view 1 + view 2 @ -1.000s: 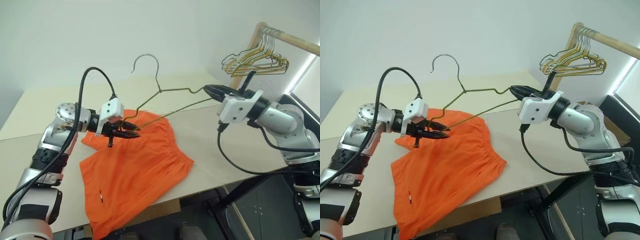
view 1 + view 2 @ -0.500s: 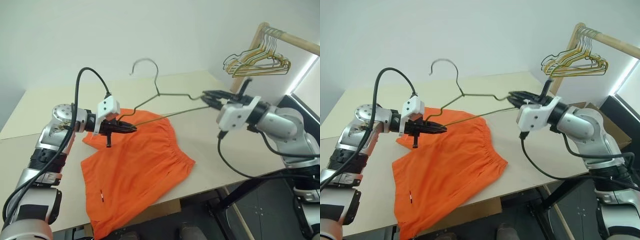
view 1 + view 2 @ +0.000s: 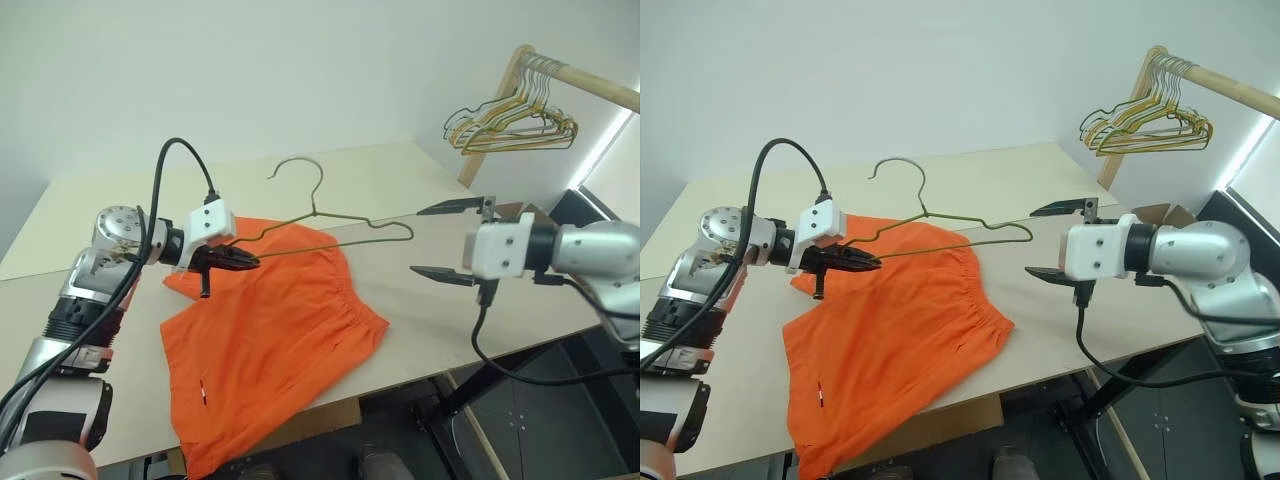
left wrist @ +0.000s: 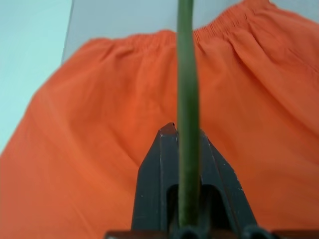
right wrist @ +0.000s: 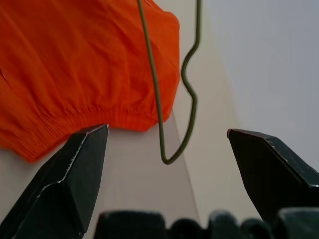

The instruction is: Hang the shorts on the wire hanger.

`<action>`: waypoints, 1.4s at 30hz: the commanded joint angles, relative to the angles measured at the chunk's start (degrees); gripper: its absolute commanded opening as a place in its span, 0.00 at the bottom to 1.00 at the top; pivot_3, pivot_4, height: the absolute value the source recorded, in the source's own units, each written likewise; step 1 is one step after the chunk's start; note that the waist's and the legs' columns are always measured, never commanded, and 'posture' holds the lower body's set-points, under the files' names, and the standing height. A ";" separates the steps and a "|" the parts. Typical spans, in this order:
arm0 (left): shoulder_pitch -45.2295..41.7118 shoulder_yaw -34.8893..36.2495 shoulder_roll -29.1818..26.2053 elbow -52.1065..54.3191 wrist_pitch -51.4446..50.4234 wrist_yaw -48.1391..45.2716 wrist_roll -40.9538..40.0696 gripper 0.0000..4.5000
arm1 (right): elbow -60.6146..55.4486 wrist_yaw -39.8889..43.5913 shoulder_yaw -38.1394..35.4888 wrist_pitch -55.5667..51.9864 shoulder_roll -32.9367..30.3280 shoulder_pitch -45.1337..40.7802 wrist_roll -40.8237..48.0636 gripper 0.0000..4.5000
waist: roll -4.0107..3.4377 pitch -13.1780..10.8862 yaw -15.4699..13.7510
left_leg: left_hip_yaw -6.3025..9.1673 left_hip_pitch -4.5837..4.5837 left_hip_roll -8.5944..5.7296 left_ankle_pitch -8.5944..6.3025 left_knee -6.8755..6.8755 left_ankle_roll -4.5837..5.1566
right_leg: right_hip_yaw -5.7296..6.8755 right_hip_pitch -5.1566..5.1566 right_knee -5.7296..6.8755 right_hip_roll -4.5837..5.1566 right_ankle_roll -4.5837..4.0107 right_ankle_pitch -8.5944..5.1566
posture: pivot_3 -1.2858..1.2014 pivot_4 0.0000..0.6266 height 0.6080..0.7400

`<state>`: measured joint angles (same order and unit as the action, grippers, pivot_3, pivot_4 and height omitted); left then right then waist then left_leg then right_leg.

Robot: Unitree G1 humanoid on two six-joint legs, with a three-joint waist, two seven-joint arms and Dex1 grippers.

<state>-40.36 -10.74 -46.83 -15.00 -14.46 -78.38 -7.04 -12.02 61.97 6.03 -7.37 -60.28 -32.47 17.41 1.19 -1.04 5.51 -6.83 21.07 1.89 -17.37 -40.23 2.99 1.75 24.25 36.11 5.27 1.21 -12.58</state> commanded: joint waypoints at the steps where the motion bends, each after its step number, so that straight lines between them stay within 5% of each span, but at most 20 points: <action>1: 0.44 0.20 -1.39 3.78 0.93 -1.01 0.08 0.00 | -1.08 6.78 4.73 -15.85 -0.65 -8.53 1.86 1.00 | -0.05 -0.01 0.00 | 0.00 0.00 0.03 -0.02 -0.04 0.02 | 0.01 0.02 0.02 0.00 -0.01 0.01 | 0.48 0.00 1.00; 6: 1.41 0.49 -1.45 6.02 0.09 -0.94 -0.27 0.00 | 3.35 10.00 15.31 -33.23 4.33 -19.84 -2.74 1.00 | -0.07 -0.01 -0.31 | 0.01 0.06 0.04 -0.08 -0.09 0.02 | 0.08 0.07 0.07 0.03 -0.03 0.01 | 0.49 0.00 1.00; 12: 2.38 1.14 -1.39 7.75 -0.39 -0.54 -0.86 0.00 | 12.21 11.95 23.14 -35.80 10.65 -25.43 -9.18 1.00 | -0.08 -0.01 -1.52 | -0.01 0.23 -0.02 -0.01 -0.19 -0.28 | 0.15 0.19 0.06 0.02 -0.01 0.00 | 0.49 0.00 1.00; 16: 2.58 1.17 -1.32 8.23 -0.51 -0.01 -0.69 0.00 | 15.00 13.03 24.39 -35.01 13.55 -27.23 -11.11 0.80 | -0.09 -0.01 -2.02 | 0.03 0.47 -0.03 -0.01 -0.34 -0.37 | 0.26 0.30 0.06 0.02 0.00 0.00 | 0.49 0.00 1.00; 26: 2.48 1.04 -1.25 8.43 0.85 -0.25 -0.81 0.00 | 15.14 16.07 24.02 -33.81 15.57 -27.20 -13.21 0.00 | -0.10 0.00 -1.83 | 0.16 1.12 -0.10 -0.03 -0.71 -0.39 | 0.42 0.71 0.15 -0.01 0.07 0.05 | 0.49 0.00 1.00; 30: 3.06 2.39 -0.20 7.21 5.94 0.14 -1.75 0.00 | 13.70 16.88 22.96 -34.02 14.91 -25.64 -12.79 0.00 | -0.10 0.00 -1.73 | 0.16 1.12 -0.10 -0.03 -0.71 -0.39 | 0.42 0.71 0.15 0.00 0.07 0.05 | 0.49 0.00 1.00; 35: 2.25 5.96 0.65 4.56 6.62 -6.13 -9.37 0.30 | 7.78 17.71 19.55 -35.65 11.33 -20.60 -10.22 0.00 | -0.10 0.00 -1.91 | 0.18 1.17 -0.09 -0.03 -0.74 -0.40 | 0.45 0.73 0.15 0.01 0.07 0.05 | 0.49 0.00 1.00; 42: 0.00 10.88 1.89 -2.77 6.33 -1.44 -10.89 0.82 | -2.42 11.35 6.65 -54.33 5.79 -6.59 -0.86 0.00 | -0.07 0.02 -2.72 | 0.22 1.12 -0.09 -0.04 -0.79 -0.38 | 0.50 0.65 0.12 0.01 0.08 0.06 | 0.49 0.00 1.00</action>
<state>-39.08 -2.33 -44.64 -18.11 -7.67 -80.37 -16.03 -11.41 75.33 17.16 -56.94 -53.57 -40.09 14.11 1.12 -1.02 2.80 -6.61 22.19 1.81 -17.41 -41.02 2.61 2.25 24.89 36.24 5.28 1.29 -12.52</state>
